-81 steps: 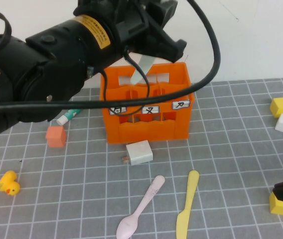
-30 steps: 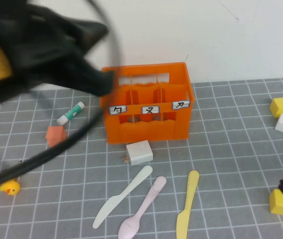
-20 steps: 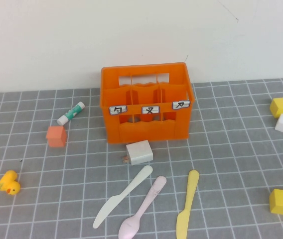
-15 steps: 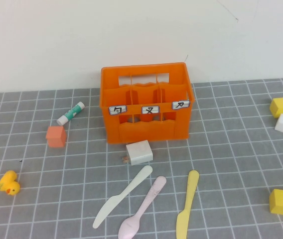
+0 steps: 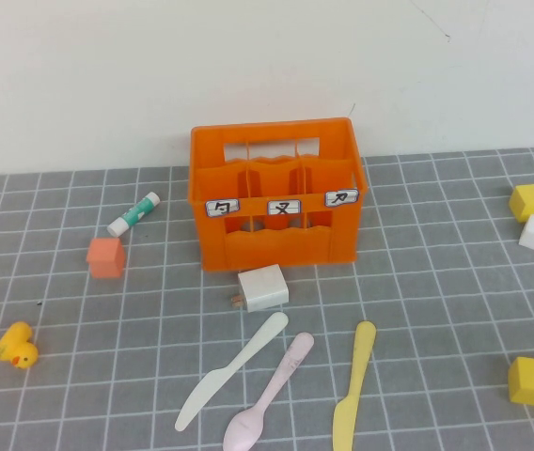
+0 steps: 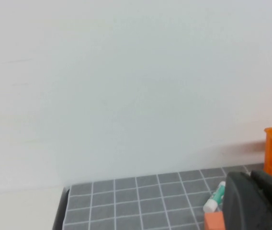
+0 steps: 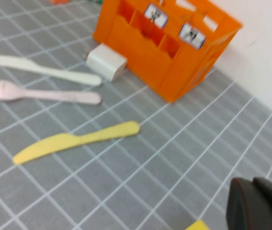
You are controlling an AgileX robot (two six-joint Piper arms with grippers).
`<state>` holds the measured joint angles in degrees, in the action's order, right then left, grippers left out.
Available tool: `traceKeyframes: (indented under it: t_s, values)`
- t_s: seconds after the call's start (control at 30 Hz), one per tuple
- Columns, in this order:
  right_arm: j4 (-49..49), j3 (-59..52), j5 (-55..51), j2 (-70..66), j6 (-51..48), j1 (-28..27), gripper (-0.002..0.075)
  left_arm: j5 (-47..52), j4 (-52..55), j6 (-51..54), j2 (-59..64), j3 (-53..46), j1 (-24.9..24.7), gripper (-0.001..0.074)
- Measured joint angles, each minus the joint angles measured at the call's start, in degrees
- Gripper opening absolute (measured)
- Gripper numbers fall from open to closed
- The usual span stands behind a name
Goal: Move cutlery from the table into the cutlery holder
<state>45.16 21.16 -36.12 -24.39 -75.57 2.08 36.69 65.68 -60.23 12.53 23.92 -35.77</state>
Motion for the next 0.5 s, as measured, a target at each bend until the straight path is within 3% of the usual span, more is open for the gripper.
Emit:
traceKeyframes:
  t_s: [0.5]
  values:
    - [0.2,-3.1,-0.4,0.0,0.2,0.0,-0.0003,-2.8,0.2,-3.1,-0.9,-3.0,0.0,0.0]
